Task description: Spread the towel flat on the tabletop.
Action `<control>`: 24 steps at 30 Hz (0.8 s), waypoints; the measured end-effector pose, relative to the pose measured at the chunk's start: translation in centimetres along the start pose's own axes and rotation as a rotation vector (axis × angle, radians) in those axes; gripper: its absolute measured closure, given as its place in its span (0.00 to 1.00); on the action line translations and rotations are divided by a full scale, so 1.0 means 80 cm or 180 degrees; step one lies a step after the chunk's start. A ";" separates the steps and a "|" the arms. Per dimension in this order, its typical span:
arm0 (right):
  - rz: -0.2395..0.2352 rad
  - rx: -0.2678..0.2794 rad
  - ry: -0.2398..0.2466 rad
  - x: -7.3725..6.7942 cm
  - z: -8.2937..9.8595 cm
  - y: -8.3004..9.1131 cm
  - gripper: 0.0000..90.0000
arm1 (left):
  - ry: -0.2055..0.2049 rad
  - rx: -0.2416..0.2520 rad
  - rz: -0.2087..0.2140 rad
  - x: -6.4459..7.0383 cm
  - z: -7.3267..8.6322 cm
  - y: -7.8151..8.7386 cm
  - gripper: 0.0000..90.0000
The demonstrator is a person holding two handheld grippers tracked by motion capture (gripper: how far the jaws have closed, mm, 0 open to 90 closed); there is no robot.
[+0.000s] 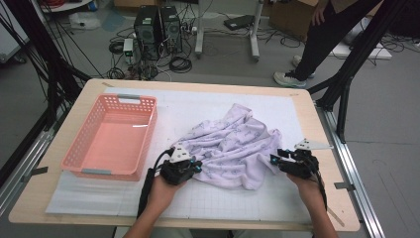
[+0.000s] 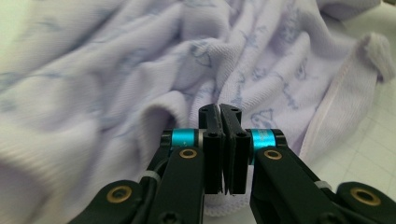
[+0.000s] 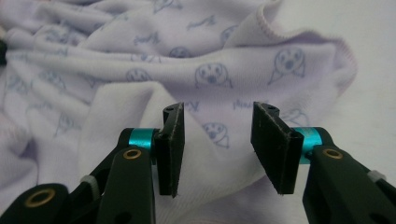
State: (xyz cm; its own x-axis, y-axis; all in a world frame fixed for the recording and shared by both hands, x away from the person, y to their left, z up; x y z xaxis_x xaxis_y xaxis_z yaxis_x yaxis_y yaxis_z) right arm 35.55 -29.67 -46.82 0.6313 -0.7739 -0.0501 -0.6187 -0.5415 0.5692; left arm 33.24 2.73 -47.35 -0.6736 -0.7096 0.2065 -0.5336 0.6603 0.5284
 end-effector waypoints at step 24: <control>0.0596 -0.0051 0.0173 0.009 -0.003 -0.032 0.85 | 0.0245 0.0126 -0.0511 -0.046 -0.026 -0.014 0.97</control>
State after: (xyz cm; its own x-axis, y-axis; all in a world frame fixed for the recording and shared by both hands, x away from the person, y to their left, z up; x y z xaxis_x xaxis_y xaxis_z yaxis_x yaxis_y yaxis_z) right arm 37.73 -28.76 -48.09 0.5305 -0.8415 0.1019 -0.7204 -0.3842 0.5774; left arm 37.38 4.03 -46.96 -0.5378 -0.8224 0.1853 -0.6519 0.5451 0.5272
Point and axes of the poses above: each handheld gripper's, and its own axes: y roughly backward along the jaws, z roughly out of its underside, x roughly to its right, the point moved 7 cm from there along -y, roughly forward along the jaws, and after that the axes turned 6 degrees about y, right-handed, at the moved point
